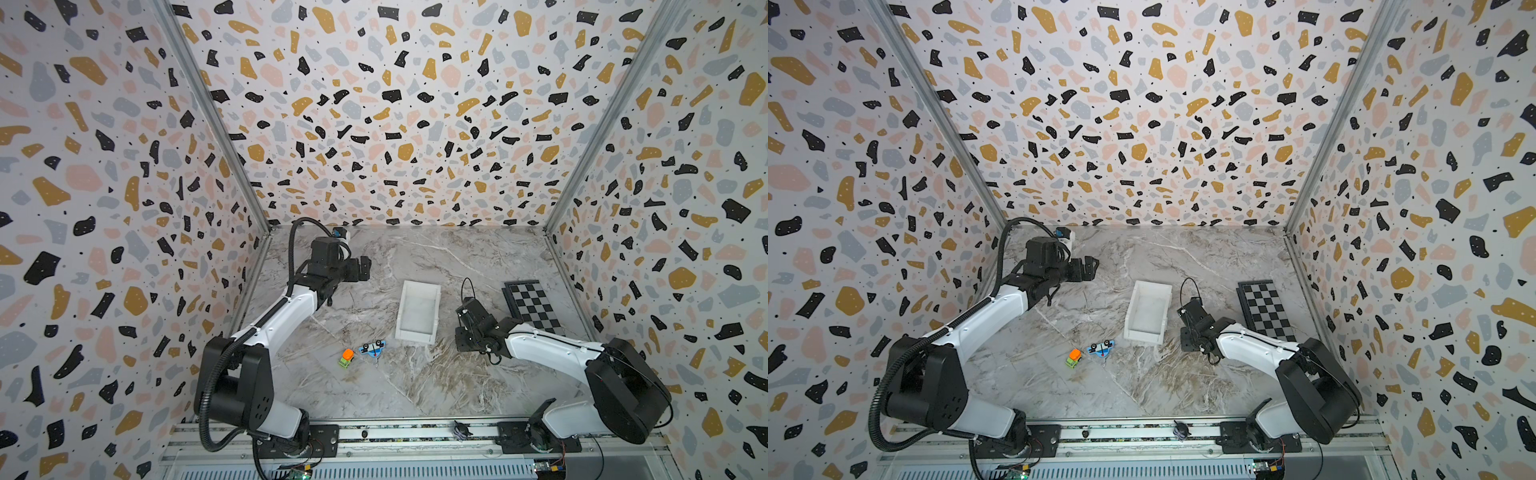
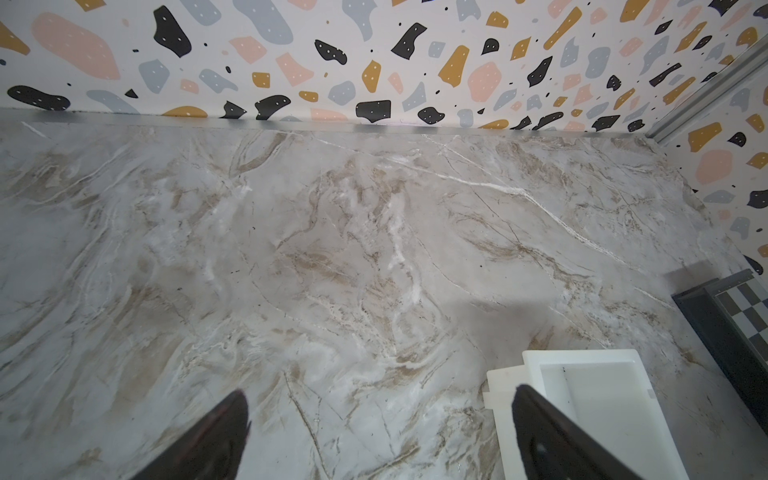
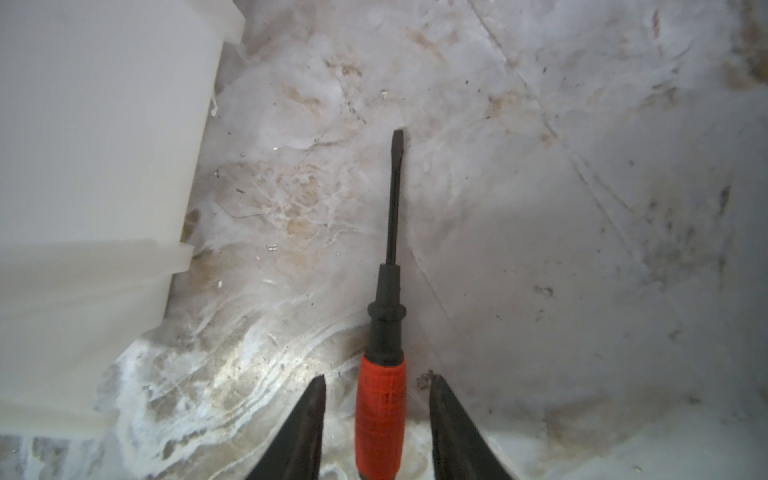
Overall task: Put the screwdriver in the bin
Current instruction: Pick up the screwdriver from the center of the table.
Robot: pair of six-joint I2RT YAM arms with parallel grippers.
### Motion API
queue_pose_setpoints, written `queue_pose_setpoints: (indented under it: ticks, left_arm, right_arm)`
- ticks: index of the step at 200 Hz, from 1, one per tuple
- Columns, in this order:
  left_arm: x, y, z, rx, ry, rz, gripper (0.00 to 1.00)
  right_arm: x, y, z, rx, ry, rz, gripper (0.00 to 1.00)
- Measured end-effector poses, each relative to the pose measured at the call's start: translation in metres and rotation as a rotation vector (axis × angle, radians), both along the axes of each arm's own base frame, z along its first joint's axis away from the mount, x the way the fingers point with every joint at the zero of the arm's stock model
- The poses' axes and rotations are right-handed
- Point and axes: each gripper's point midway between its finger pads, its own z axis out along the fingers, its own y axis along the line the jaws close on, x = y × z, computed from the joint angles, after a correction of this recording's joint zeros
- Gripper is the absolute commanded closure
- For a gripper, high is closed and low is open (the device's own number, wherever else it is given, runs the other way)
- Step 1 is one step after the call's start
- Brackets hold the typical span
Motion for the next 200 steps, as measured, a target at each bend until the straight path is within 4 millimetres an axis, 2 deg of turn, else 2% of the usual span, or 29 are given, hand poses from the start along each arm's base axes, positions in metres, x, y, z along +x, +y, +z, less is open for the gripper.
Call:
queue_pose_setpoints:
  ticks: [77, 155, 200]
  left_arm:
    - [0.0, 0.0, 0.0, 0.008, -0.003, -0.004, 0.0]
    - [0.0, 0.001, 0.0, 0.012, -0.004, 0.0, 0.0]
    - [0.001, 0.002, 0.0, 0.015, -0.004, 0.004, 0.0]
  right_arm:
    - [-0.004, 0.0, -0.011, -0.021, 0.03, 0.003, 0.65]
    - [-0.006, 0.001, -0.015, -0.05, 0.03, 0.01, 0.79]
    - [-0.006, 0.002, -0.014, -0.059, 0.033, 0.014, 0.79]
